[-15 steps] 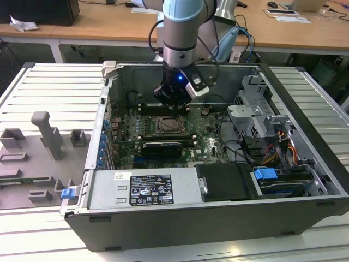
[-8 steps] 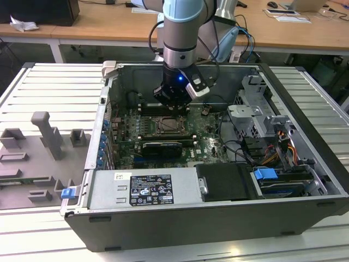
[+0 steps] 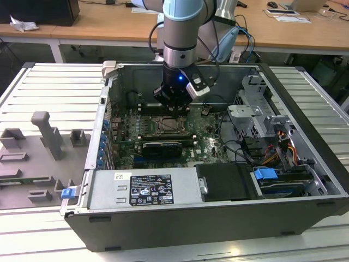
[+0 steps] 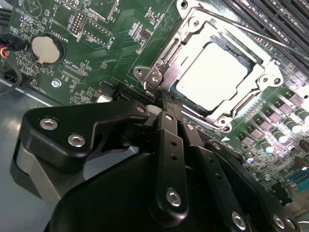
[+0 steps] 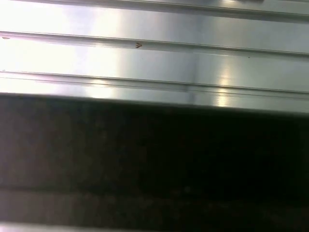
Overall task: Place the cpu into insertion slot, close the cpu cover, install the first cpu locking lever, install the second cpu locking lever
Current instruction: 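Install the first cpu locking lever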
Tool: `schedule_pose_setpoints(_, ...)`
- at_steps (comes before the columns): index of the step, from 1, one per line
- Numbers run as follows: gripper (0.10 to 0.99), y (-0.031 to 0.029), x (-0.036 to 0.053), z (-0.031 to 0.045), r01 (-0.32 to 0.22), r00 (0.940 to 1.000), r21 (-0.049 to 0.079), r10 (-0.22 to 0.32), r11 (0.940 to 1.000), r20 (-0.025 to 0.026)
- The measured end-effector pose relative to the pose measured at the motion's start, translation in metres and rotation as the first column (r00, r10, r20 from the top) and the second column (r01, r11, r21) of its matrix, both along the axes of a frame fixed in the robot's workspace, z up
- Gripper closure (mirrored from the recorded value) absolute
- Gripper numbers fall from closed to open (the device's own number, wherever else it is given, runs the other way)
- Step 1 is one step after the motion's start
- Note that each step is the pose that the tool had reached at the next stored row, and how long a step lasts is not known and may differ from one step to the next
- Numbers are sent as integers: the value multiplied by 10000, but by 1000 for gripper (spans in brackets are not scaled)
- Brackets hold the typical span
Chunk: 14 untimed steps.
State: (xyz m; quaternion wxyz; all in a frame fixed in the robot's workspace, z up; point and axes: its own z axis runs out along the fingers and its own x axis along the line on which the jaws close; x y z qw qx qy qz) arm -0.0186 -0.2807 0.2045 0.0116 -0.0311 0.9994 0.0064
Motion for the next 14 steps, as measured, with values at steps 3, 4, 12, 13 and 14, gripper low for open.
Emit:
schedule_pose_setpoints(3,980,0,0,-8,-2,10000,-34,2,10000,0)
schedule_pose_setpoints(4,980,0,0,-11,0,10000,-38,0,10000,-1)
schedule_pose_setpoints(12,980,3,0,-27,1,10000,-24,-1,10000,0)
schedule_pose_setpoints(13,980,3,0,-27,1,10000,-12,-1,10000,0)
schedule_pose_setpoints(14,980,3,0,-28,0,10000,9,0,10000,1)
